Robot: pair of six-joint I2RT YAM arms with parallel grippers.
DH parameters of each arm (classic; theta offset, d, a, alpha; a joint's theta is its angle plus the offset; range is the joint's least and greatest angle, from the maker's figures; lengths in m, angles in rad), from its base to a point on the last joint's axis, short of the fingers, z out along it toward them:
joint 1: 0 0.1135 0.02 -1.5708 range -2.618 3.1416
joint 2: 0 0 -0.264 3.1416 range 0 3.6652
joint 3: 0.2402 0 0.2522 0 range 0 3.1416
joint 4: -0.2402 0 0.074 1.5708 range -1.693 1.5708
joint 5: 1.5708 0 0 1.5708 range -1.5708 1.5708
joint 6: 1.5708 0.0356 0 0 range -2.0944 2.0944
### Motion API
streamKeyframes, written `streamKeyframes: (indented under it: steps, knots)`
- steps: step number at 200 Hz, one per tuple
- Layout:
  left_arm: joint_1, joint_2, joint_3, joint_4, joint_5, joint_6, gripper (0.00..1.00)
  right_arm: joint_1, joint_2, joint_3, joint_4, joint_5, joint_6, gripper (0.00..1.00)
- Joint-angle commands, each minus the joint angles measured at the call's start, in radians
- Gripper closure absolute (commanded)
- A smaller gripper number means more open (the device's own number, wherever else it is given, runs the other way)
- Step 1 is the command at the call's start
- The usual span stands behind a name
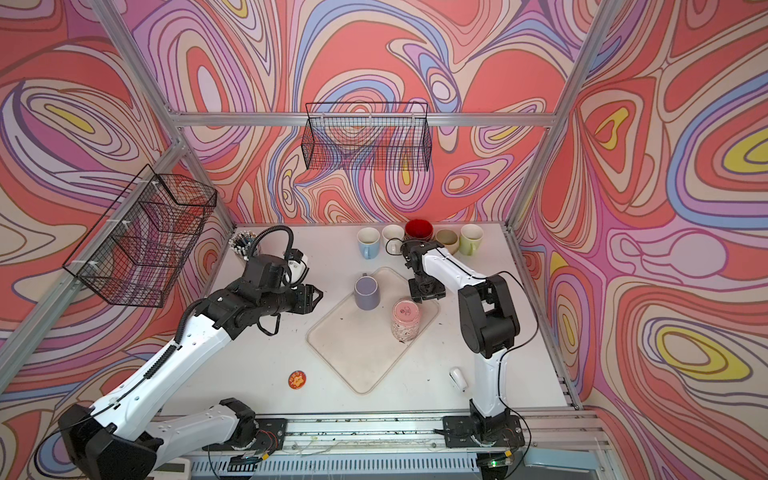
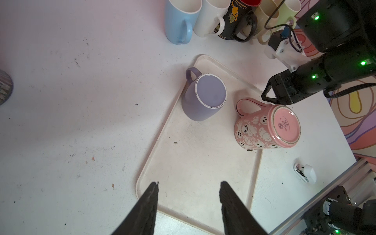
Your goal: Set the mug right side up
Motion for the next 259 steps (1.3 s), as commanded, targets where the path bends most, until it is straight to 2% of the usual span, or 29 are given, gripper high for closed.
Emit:
streamKeyframes:
  steps: [1, 42, 104, 136, 190, 259]
  knots:
    - [-0.001, 0.011, -0.004, -0.005, 0.015, -0.009, 0.48, -0.005, -0.051, -0.040, 0.010, -0.013, 0.021, 0.45]
    - [-0.003, 0.018, -0.003, -0.004, 0.017, -0.011, 0.48, -0.003, -0.107, -0.123, 0.039, -0.044, 0.035, 0.48]
    - [-0.021, 0.037, -0.003, -0.005, 0.012, -0.017, 0.48, 0.021, -0.195, -0.242, 0.115, -0.156, 0.075, 0.52]
    - [-0.059, 0.051, -0.002, -0.013, -0.011, -0.019, 0.49, 0.101, -0.223, -0.274, 0.151, -0.164, 0.116, 0.53]
    - [-0.154, 0.072, 0.000, -0.049, -0.150, -0.033, 0.51, 0.246, -0.207, -0.287, 0.210, -0.176, 0.182, 0.54]
    - [-0.160, 0.048, -0.072, -0.041, -0.190, -0.124, 0.52, 0.438, -0.219, -0.285, 0.256, -0.133, 0.251, 0.58]
